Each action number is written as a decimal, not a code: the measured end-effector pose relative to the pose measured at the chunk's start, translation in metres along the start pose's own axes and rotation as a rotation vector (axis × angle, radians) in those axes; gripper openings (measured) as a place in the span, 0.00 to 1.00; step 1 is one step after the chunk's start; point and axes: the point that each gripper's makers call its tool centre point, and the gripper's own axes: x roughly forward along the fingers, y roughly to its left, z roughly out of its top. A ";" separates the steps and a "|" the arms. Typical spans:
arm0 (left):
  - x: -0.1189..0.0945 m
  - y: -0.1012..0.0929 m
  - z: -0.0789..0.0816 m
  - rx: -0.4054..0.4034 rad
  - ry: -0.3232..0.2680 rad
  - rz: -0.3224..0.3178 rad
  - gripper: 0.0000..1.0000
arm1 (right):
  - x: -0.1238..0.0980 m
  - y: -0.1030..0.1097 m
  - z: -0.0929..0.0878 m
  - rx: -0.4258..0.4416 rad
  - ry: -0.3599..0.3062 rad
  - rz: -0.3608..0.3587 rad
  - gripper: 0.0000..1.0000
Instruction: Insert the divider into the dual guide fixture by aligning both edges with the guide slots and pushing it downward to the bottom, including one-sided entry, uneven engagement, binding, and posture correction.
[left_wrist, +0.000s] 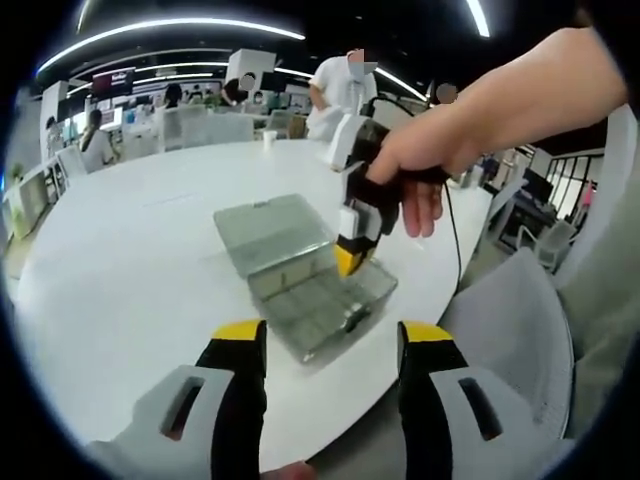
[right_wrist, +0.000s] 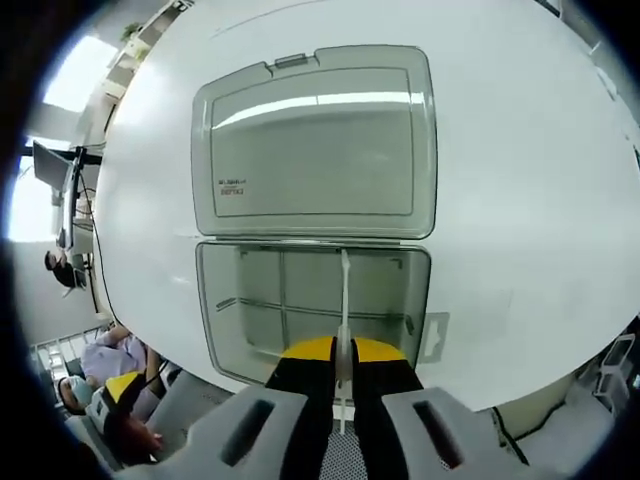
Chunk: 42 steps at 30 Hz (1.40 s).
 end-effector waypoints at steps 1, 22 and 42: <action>0.000 0.000 0.000 0.000 0.000 0.000 0.51 | 0.000 0.000 0.001 0.001 -0.001 0.001 0.00; 0.000 0.003 -0.001 -0.006 -0.007 0.004 0.51 | 0.004 0.001 0.000 -0.002 0.014 -0.008 0.00; -0.001 0.004 0.001 -0.008 -0.009 0.008 0.50 | 0.008 0.000 0.005 0.014 0.035 -0.017 0.00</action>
